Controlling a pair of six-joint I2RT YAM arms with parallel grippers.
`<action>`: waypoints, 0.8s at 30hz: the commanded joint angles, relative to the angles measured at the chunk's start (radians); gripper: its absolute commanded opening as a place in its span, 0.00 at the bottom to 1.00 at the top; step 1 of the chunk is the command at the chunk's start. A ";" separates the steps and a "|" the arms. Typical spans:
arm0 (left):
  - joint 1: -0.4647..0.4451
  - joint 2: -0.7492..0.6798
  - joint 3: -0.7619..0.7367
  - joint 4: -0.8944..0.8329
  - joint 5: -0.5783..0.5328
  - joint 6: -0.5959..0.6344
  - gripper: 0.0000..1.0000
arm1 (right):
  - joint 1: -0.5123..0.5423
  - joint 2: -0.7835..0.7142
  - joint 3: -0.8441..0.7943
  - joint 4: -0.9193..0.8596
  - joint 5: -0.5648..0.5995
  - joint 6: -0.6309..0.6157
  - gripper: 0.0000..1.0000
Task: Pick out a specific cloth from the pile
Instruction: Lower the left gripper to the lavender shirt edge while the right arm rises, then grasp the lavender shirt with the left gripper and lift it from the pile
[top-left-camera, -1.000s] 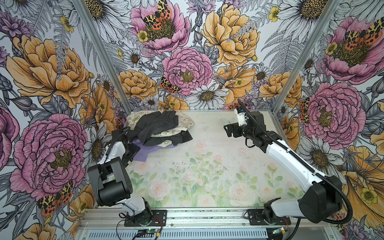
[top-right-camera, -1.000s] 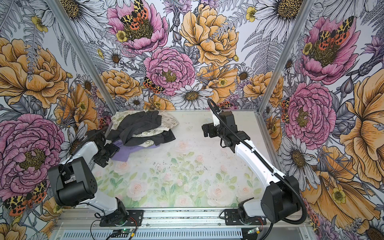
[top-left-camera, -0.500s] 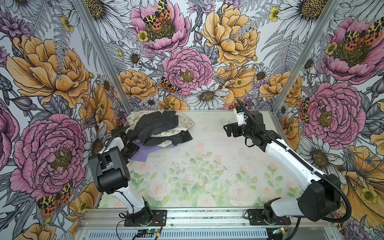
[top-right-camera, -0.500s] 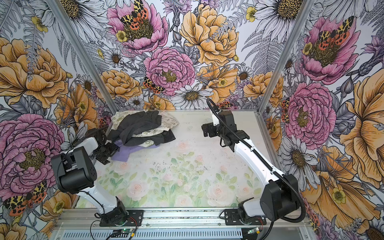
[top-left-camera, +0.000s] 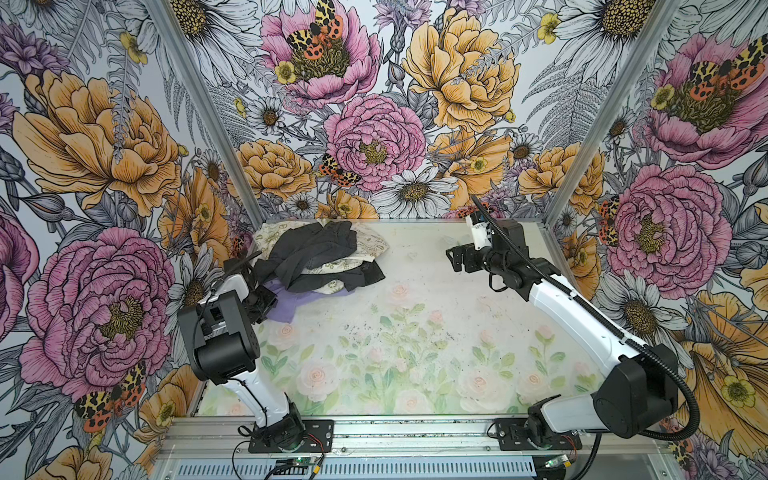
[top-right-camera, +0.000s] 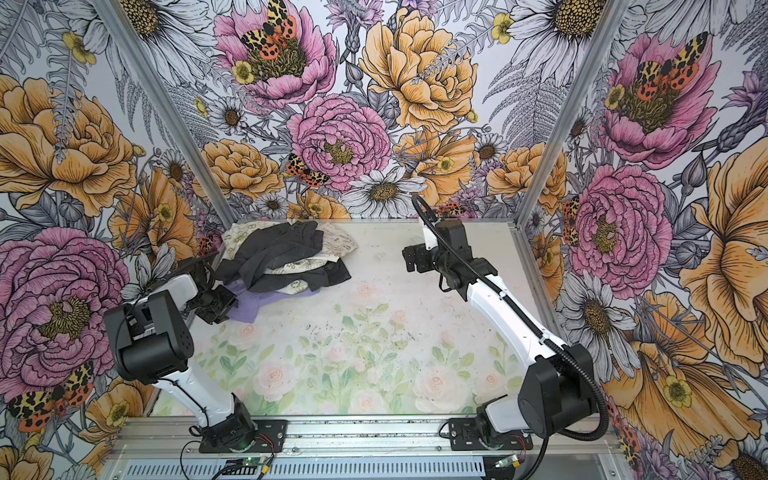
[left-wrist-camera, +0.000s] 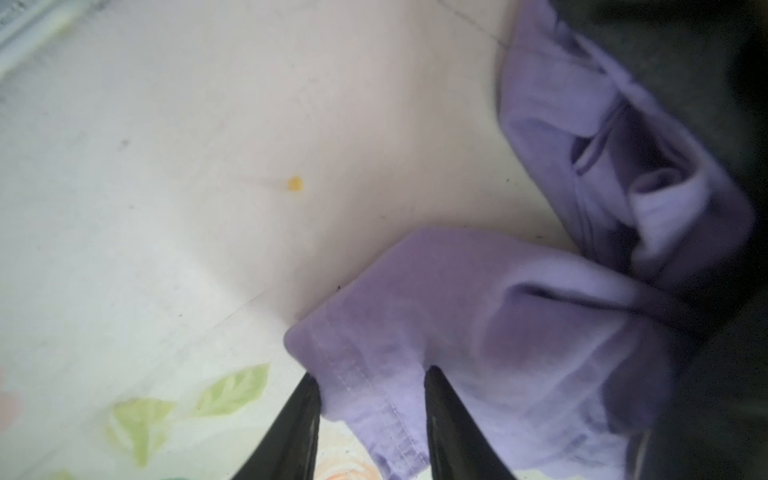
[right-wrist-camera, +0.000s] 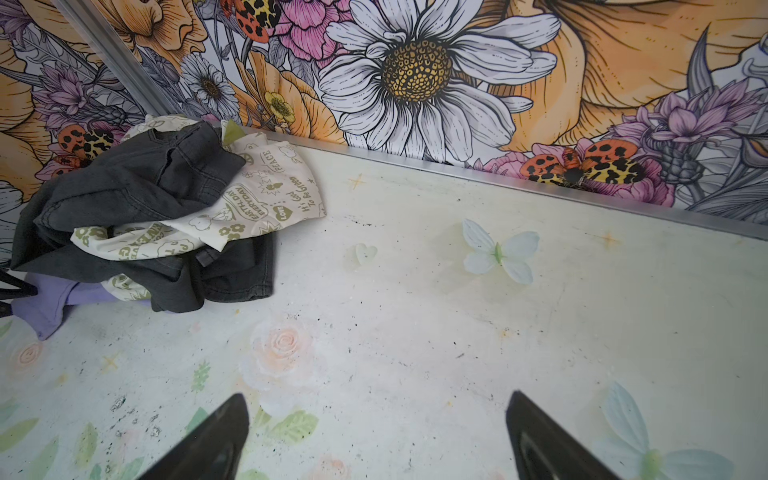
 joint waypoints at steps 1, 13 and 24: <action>0.010 0.020 -0.010 0.040 0.028 0.006 0.26 | 0.005 0.006 0.034 0.002 -0.013 0.002 0.97; 0.009 -0.106 0.011 0.042 0.043 -0.007 0.00 | 0.004 -0.009 0.042 -0.002 -0.016 0.023 0.96; 0.009 -0.346 0.002 0.043 0.034 -0.054 0.00 | 0.007 0.015 0.107 -0.020 -0.040 -0.014 0.96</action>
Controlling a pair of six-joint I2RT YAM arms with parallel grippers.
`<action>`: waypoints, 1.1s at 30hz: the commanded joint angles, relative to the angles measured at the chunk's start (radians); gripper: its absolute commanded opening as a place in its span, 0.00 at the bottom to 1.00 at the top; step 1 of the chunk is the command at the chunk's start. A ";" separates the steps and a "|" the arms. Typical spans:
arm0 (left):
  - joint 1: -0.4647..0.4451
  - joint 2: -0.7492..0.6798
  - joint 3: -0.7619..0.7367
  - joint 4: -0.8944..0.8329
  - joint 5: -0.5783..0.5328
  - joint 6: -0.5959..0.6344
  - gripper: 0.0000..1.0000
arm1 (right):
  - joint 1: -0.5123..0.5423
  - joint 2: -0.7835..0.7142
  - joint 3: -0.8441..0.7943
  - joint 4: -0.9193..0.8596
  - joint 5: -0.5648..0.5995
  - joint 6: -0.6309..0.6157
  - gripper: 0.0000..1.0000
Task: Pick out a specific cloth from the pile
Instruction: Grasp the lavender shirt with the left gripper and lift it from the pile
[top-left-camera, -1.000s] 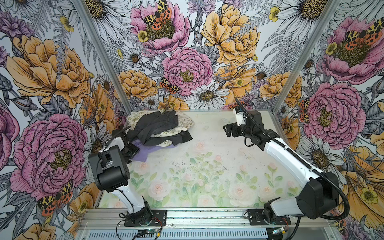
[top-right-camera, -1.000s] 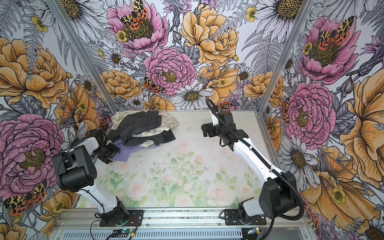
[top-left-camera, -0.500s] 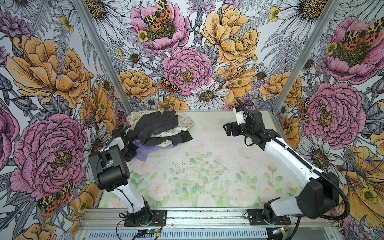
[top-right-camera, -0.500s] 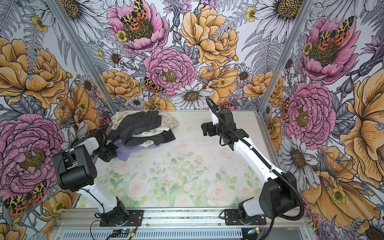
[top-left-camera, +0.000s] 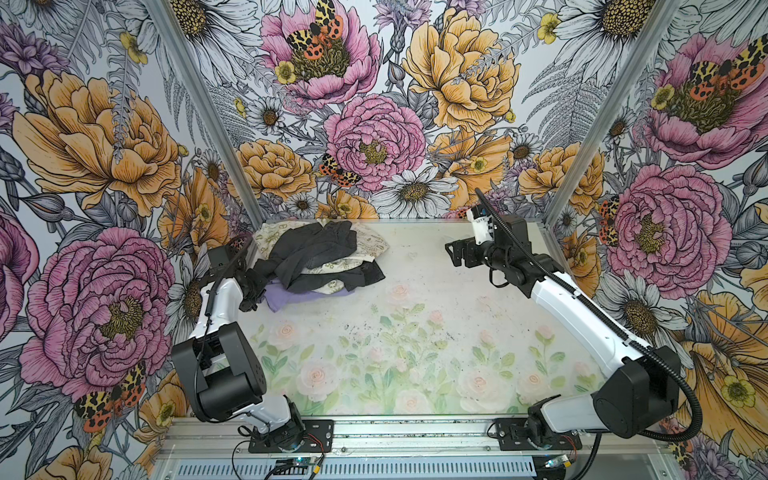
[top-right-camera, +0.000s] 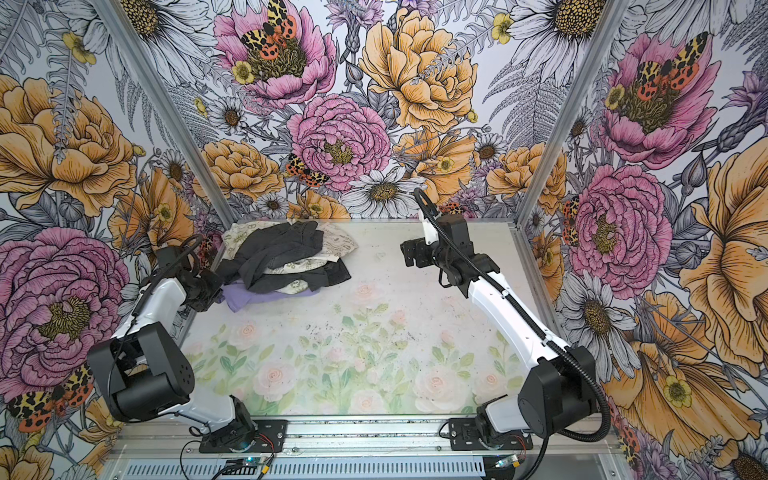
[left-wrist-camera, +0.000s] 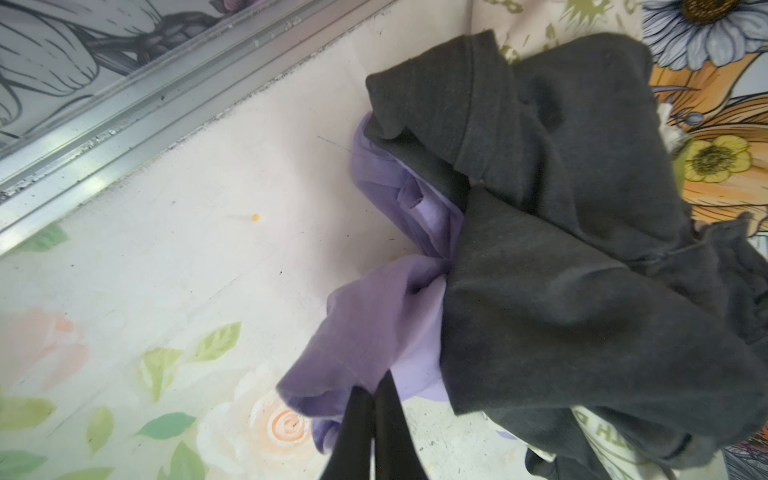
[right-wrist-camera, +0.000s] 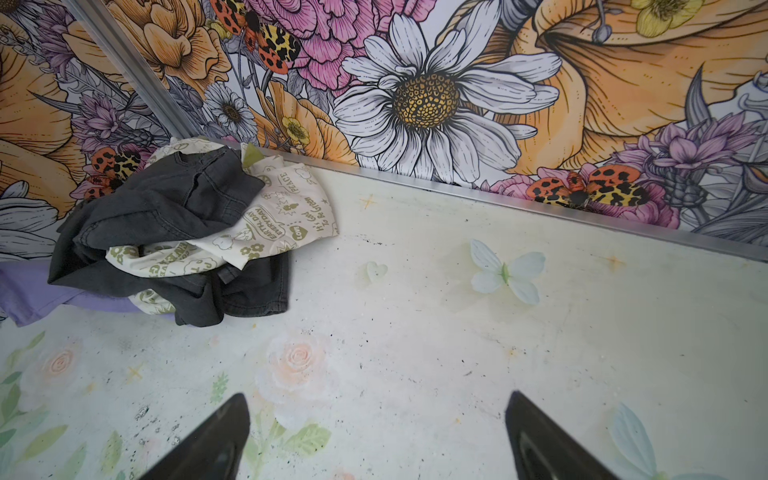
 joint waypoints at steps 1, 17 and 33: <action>0.006 -0.073 0.007 0.025 0.006 -0.026 0.00 | 0.008 0.017 0.047 -0.004 -0.019 -0.025 0.96; -0.002 -0.207 0.168 0.028 0.065 -0.053 0.00 | 0.023 0.022 0.075 -0.014 -0.042 -0.040 0.95; -0.015 -0.249 0.330 0.028 0.095 -0.079 0.00 | 0.033 0.022 0.069 -0.018 -0.054 -0.054 0.96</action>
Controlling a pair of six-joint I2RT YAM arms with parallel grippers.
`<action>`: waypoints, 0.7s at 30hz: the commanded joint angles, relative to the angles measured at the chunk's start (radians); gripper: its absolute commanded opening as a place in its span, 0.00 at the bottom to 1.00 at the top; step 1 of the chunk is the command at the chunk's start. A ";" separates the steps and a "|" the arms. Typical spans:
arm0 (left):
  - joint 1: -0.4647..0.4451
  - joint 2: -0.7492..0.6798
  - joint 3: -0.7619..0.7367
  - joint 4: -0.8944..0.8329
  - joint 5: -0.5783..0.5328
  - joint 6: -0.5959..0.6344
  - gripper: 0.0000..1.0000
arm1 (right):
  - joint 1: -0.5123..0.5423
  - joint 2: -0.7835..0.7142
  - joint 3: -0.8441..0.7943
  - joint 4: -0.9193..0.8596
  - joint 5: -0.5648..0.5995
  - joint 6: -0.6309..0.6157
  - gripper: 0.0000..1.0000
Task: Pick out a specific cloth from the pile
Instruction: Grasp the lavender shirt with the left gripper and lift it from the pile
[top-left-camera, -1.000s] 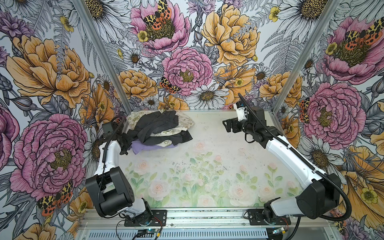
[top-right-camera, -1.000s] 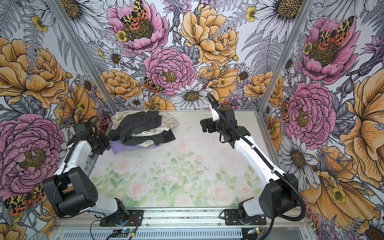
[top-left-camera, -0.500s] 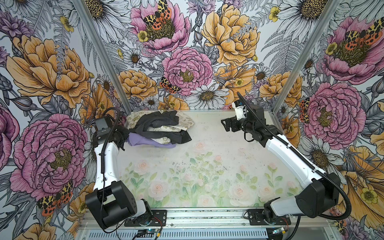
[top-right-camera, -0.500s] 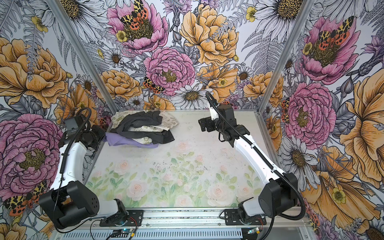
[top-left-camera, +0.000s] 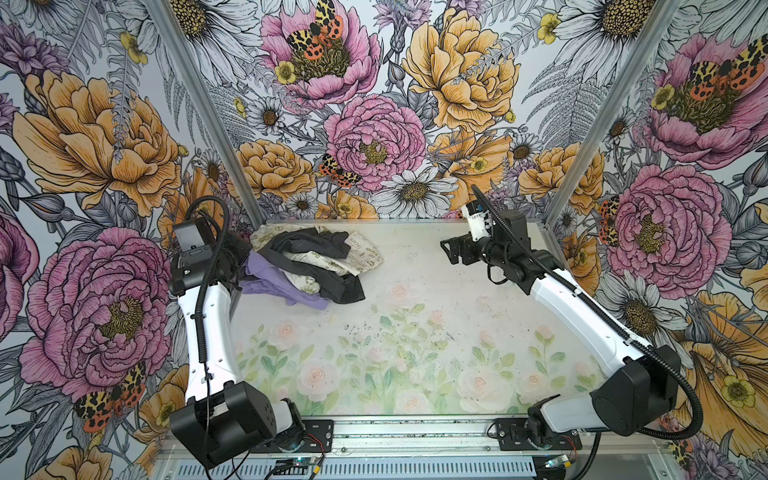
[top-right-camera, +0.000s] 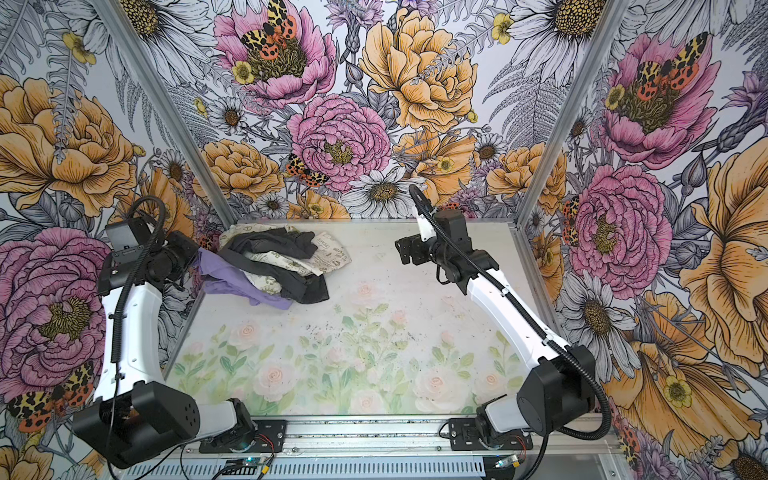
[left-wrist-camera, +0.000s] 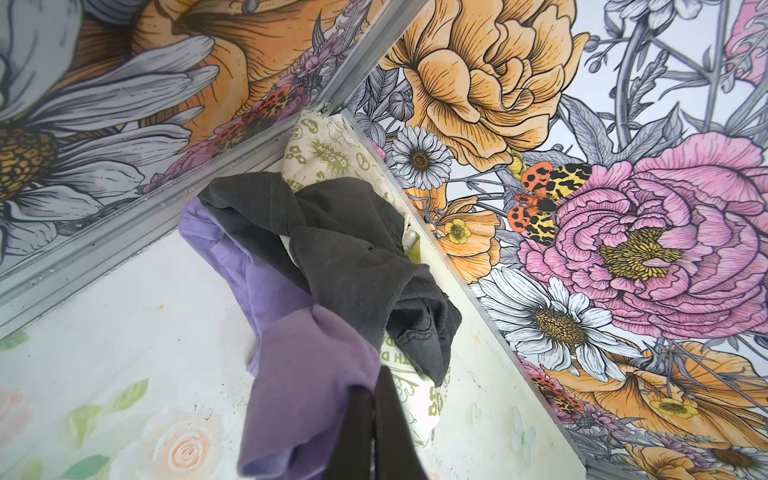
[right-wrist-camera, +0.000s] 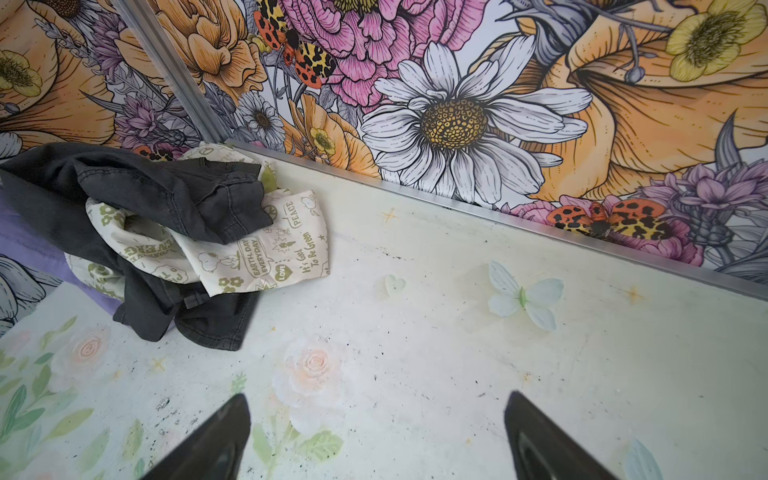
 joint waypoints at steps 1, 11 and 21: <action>-0.008 -0.046 0.077 0.073 0.026 -0.016 0.00 | 0.012 0.010 0.024 -0.004 -0.013 -0.017 0.95; -0.070 -0.024 0.195 0.125 0.070 -0.012 0.00 | 0.014 0.014 0.024 -0.008 -0.015 -0.023 0.95; -0.102 -0.004 0.337 0.151 0.102 -0.010 0.00 | 0.022 0.021 0.027 -0.008 -0.018 -0.023 0.95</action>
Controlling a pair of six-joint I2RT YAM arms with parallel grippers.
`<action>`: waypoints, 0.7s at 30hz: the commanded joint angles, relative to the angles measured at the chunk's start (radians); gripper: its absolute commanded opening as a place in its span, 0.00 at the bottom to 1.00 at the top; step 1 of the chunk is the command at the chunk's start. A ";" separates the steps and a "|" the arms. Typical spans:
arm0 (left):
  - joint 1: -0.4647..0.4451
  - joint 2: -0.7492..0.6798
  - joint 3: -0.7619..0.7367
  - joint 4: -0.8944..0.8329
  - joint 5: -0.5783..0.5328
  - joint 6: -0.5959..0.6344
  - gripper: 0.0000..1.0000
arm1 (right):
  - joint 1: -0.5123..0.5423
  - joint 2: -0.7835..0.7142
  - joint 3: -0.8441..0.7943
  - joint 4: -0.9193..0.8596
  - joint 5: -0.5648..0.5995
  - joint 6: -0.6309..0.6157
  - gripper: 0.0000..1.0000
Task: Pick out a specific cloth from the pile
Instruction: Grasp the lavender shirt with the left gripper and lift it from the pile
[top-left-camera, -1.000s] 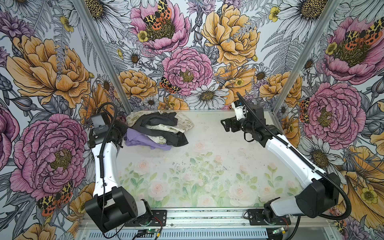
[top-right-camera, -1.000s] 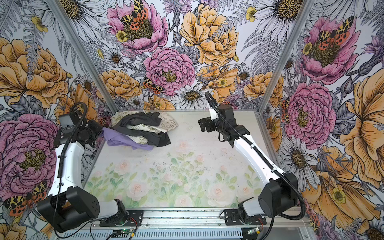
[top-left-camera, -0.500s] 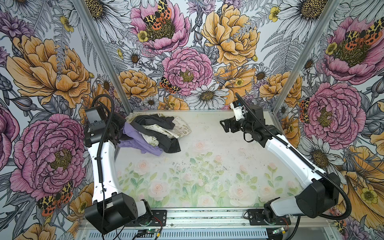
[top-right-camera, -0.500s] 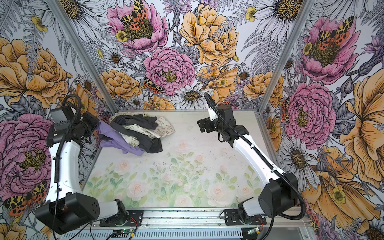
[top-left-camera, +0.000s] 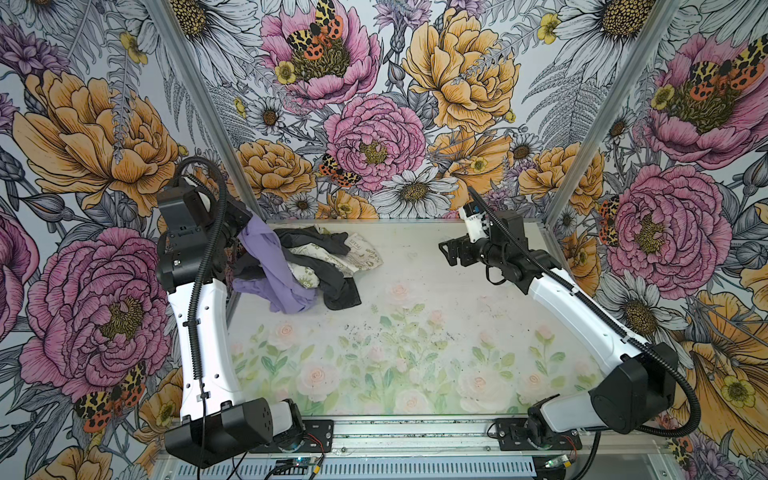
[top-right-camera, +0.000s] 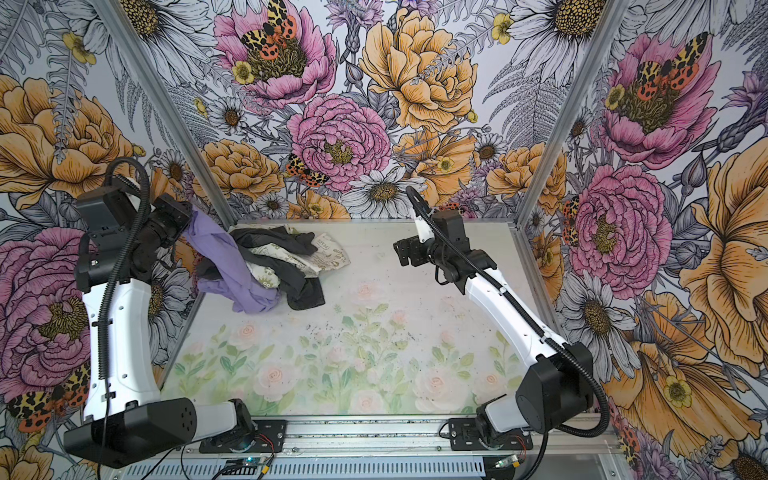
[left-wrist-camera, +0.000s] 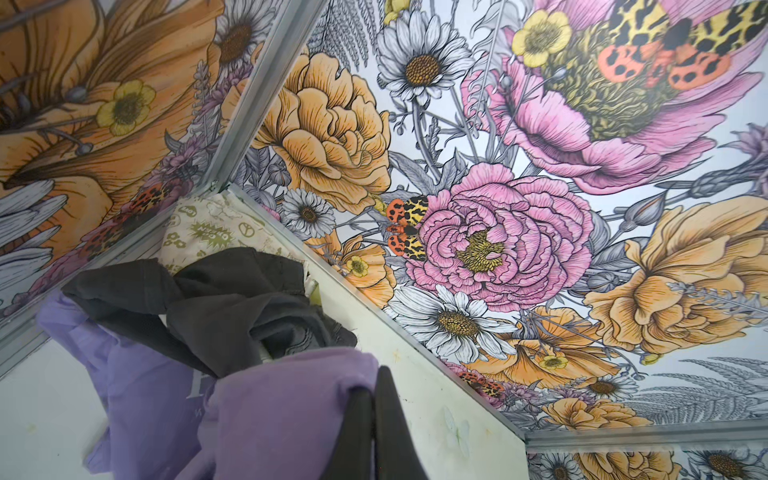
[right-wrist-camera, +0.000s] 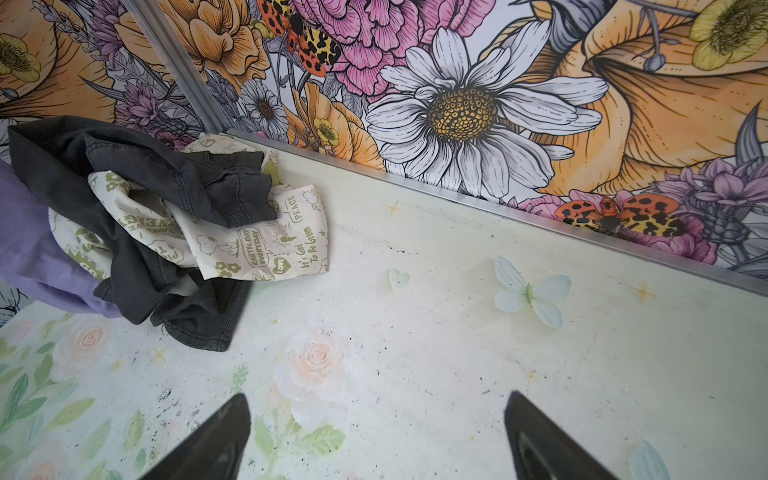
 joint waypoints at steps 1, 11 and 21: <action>-0.012 -0.003 0.068 0.127 0.053 -0.012 0.00 | 0.010 0.010 0.029 -0.001 -0.015 -0.017 0.95; -0.090 0.035 0.109 0.291 0.274 -0.008 0.00 | 0.036 0.035 0.062 -0.002 -0.033 -0.019 0.95; -0.267 0.102 0.114 0.318 0.400 0.042 0.00 | 0.085 0.044 0.117 -0.001 -0.083 -0.018 0.95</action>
